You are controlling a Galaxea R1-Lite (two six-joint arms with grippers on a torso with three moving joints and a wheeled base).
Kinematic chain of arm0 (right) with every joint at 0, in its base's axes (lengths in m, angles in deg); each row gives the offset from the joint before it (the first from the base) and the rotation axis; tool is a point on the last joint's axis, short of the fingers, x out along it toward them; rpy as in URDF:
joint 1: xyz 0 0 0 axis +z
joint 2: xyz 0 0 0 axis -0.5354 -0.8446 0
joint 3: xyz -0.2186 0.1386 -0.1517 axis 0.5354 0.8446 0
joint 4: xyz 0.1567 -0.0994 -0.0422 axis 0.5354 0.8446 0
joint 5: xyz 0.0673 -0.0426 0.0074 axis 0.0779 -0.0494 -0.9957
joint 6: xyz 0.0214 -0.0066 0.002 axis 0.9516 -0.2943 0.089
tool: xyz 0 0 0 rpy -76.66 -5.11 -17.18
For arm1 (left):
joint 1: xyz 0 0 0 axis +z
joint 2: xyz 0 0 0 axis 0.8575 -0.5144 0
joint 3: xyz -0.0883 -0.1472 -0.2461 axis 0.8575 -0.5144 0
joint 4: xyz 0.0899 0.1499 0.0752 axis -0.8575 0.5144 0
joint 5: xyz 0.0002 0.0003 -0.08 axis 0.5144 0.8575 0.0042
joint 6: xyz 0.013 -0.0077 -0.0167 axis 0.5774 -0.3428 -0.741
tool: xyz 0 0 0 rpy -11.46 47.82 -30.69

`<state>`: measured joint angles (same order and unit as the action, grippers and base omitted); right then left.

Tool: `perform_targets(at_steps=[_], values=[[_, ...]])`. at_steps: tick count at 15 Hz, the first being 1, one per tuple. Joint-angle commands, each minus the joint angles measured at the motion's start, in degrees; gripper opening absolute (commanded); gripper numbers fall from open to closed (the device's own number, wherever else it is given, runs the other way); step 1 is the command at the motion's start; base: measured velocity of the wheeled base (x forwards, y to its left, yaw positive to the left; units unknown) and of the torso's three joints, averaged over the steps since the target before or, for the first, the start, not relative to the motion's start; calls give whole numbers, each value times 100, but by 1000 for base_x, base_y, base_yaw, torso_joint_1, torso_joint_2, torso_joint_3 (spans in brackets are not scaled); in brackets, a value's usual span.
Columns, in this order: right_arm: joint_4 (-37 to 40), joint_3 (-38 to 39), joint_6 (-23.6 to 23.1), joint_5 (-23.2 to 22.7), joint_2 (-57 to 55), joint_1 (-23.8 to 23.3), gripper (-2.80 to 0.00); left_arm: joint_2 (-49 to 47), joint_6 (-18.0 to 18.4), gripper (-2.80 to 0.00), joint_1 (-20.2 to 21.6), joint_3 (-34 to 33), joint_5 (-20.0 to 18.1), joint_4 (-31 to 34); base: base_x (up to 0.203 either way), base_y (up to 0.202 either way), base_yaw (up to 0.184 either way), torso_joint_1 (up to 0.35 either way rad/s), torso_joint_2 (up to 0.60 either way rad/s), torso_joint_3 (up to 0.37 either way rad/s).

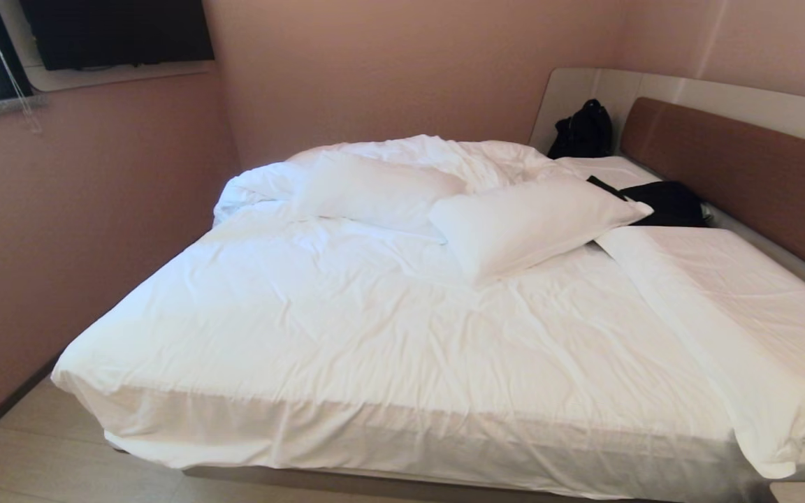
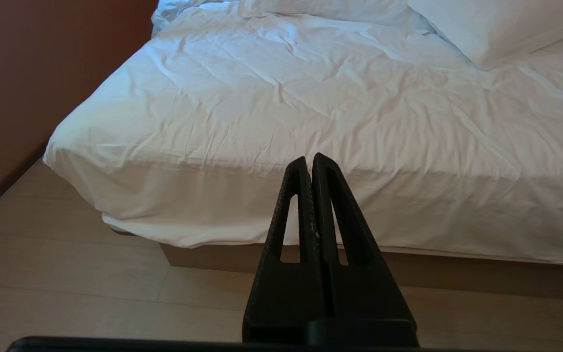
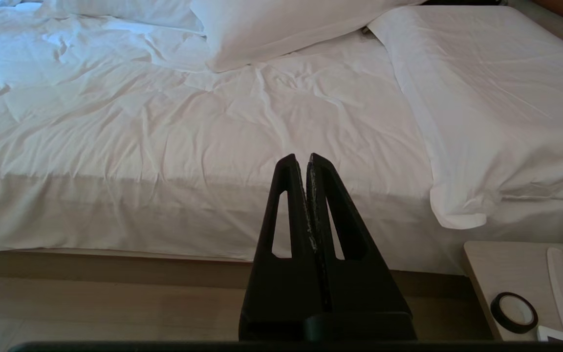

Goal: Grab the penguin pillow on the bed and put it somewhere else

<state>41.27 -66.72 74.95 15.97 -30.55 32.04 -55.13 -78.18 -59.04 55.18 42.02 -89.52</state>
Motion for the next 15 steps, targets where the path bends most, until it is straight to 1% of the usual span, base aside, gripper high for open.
perform_targets(at_steps=[1, 7, 15], values=[[9, 1, -2, -13, 1, -2, -280, 2, 0, -280, 0, 0, -2, 1, 0, 0, 0, 0, 0, 0], [18, 1, 129, 3, 9, -2, -280, 2, 0, -280, 0, 0, -2, 1, 0, 0, 0, 0, 0, 0], [18, 1, 130, 3, 9, -2, -280, 2, 0, -280, 0, 0, -2, 1, 0, 0, 0, 0, 0, 0]])
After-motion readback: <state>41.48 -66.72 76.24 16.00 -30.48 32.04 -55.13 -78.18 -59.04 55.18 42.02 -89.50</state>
